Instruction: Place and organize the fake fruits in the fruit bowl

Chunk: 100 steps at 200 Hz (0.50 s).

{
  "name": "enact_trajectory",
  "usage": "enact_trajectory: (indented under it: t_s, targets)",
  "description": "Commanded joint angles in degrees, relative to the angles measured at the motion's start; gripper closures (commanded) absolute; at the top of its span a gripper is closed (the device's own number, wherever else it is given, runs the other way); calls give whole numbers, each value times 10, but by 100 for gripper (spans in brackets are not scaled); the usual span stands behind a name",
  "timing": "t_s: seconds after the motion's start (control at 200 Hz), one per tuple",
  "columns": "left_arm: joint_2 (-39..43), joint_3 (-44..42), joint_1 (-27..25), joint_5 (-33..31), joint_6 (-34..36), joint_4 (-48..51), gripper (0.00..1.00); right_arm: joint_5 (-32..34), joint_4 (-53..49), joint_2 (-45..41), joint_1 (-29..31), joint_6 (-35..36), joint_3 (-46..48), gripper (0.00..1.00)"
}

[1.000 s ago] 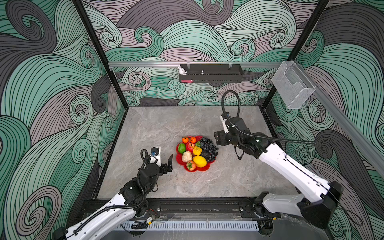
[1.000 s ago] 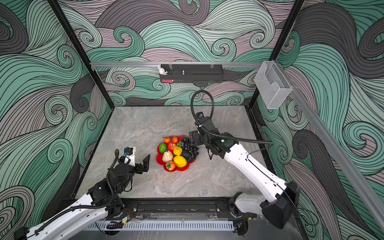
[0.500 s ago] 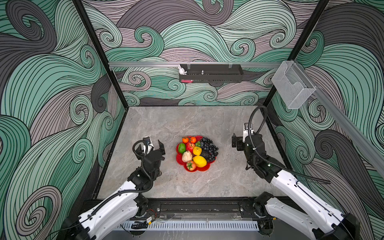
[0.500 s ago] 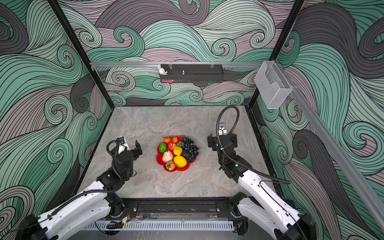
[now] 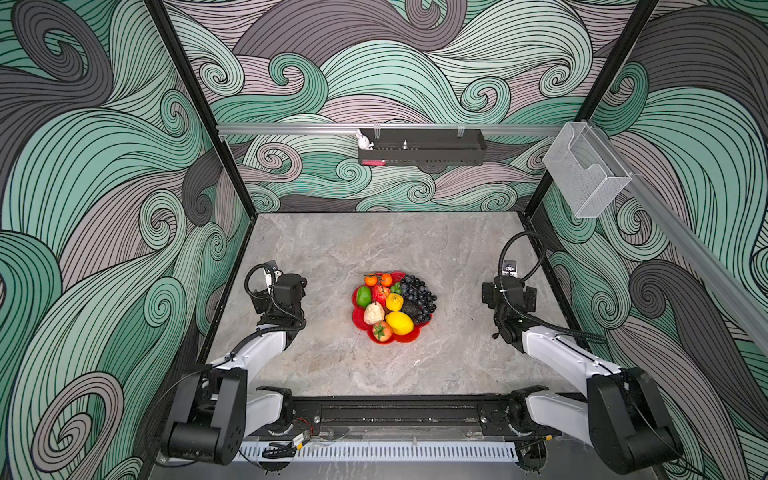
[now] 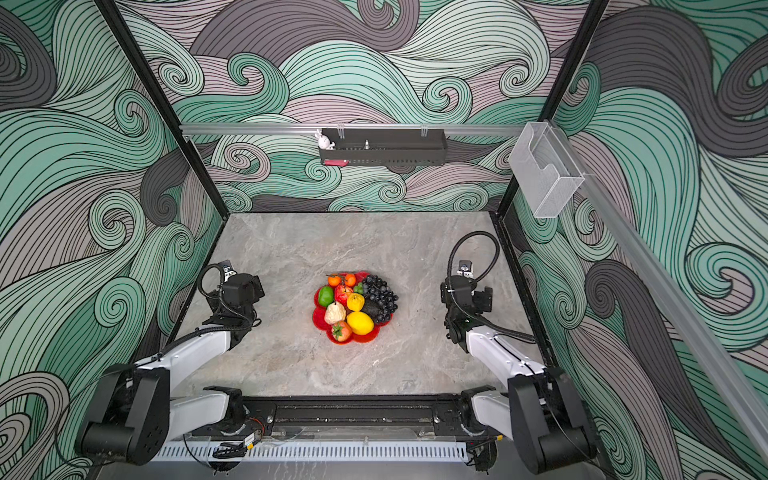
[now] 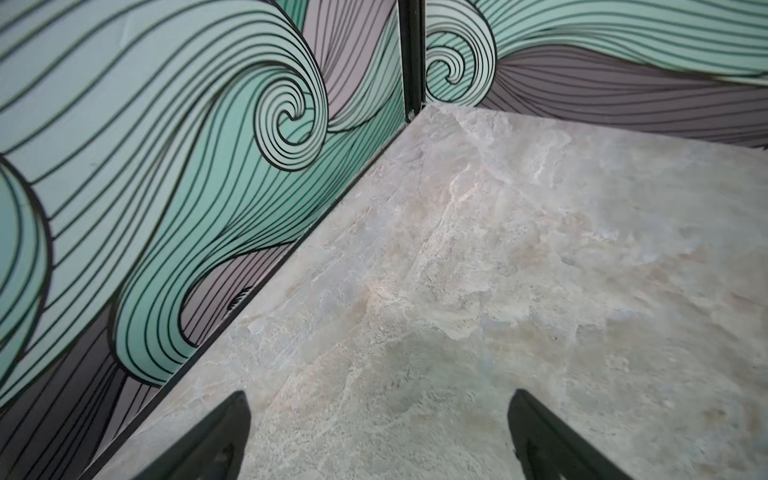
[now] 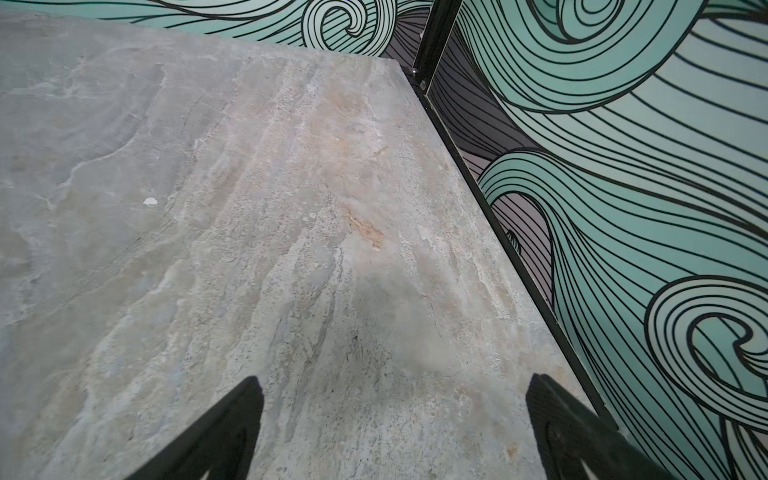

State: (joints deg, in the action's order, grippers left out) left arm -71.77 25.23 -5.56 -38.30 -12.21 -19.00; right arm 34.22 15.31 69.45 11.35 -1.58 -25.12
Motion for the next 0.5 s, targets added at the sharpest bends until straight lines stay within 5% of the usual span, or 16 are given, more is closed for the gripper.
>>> enact_trajectory:
  t_s: [0.0, 0.235, 0.31, 0.38, 0.495]
  targets:
    - [-26, 8, 16, 67, 38, -56, 1, -38, 101, 30, -18, -6, 16, 0]
    - [-90, -23, 87, 192, 27, -206, 1, -129, 208, 75, -53, 34, 19, 0]
    - [-146, -16, 100, 292, 69, -249, 1, -180, 227, 91, -77, 22, 14, 0]
    - [-151, 4, 93, 290, 70, -206, 1, -240, 234, 106, -96, 9, 9, 0]
    - [-152, 5, 93, 289, 70, -203, 1, -275, 433, 207, -104, 9, 53, 0]
